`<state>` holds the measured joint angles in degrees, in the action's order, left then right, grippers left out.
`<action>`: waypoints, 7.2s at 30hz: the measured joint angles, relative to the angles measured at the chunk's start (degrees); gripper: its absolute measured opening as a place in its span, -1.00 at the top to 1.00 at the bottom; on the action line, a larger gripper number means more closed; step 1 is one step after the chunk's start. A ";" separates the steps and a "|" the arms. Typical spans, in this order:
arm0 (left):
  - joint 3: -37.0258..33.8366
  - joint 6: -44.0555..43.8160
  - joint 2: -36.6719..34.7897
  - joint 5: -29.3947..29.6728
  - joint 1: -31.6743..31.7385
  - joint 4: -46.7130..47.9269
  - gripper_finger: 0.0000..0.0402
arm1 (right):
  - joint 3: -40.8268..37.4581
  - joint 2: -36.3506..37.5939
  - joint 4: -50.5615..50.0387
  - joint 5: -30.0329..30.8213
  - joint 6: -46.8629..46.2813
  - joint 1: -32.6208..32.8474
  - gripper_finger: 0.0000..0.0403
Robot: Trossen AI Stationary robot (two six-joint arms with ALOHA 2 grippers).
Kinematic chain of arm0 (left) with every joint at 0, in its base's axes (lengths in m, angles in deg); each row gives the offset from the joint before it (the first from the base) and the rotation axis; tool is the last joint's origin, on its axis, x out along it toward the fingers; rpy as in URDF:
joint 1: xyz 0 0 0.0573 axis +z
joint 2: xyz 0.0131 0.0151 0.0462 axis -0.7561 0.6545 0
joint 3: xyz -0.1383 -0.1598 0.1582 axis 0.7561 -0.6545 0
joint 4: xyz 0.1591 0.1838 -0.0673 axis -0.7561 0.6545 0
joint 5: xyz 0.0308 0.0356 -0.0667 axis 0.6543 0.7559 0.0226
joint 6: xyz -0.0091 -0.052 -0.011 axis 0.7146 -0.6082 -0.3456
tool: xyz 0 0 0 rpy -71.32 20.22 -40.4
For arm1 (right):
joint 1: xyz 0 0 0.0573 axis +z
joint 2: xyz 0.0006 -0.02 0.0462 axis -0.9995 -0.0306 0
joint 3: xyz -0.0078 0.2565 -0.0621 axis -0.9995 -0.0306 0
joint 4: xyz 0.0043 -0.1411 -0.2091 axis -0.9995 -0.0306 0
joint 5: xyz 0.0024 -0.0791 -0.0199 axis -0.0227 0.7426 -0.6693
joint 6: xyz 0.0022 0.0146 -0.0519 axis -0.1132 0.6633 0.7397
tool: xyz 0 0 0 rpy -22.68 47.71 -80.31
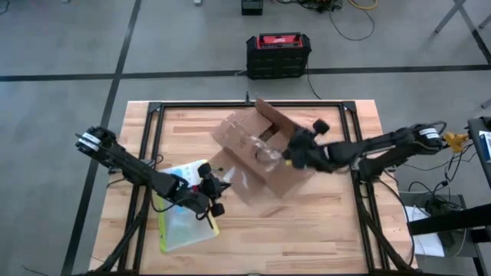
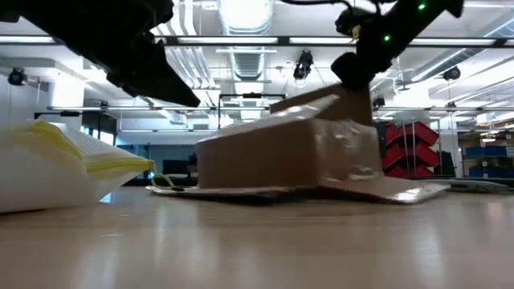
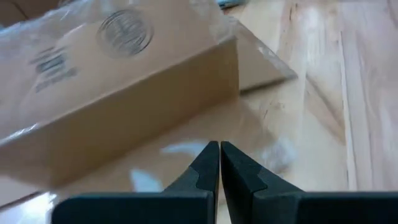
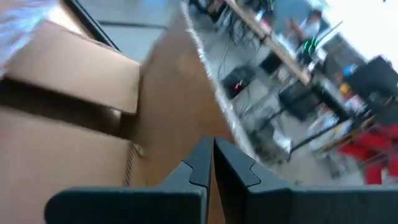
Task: Unpack boxes
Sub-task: Break down the brown box using the gray cutter
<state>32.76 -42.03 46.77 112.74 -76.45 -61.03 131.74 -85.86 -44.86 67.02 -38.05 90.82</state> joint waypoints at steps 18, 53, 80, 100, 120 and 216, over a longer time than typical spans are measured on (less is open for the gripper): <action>-0.42 -0.81 0.40 0.02 -0.04 0.07 1.00 | -0.13 -2.45 -1.32 -37.85 0.08 -33.78 0.99; -0.75 6.61 15.90 -6.48 8.63 -7.31 1.00 | 11.23 -3.63 -16.28 -56.49 10.55 -7.28 0.99; -1.03 6.86 15.81 -4.52 8.48 -7.93 1.00 | 31.03 -24.62 -28.52 -72.24 41.69 -7.64 0.99; -0.83 10.43 -8.32 7.92 2.57 5.62 1.00 | 35.89 -30.88 -4.41 -79.65 27.20 -3.51 0.99; 1.58 18.41 -37.34 5.42 0.28 18.12 1.00 | 47.06 -38.00 -1.89 -75.14 32.05 2.85 0.99; 2.93 18.43 -15.66 3.84 11.36 19.22 1.00 | 45.05 -41.25 10.21 -46.14 4.64 -8.17 1.00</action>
<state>35.69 -23.59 31.11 116.57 -65.09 -41.82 176.79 -127.11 -34.65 20.87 -33.41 82.64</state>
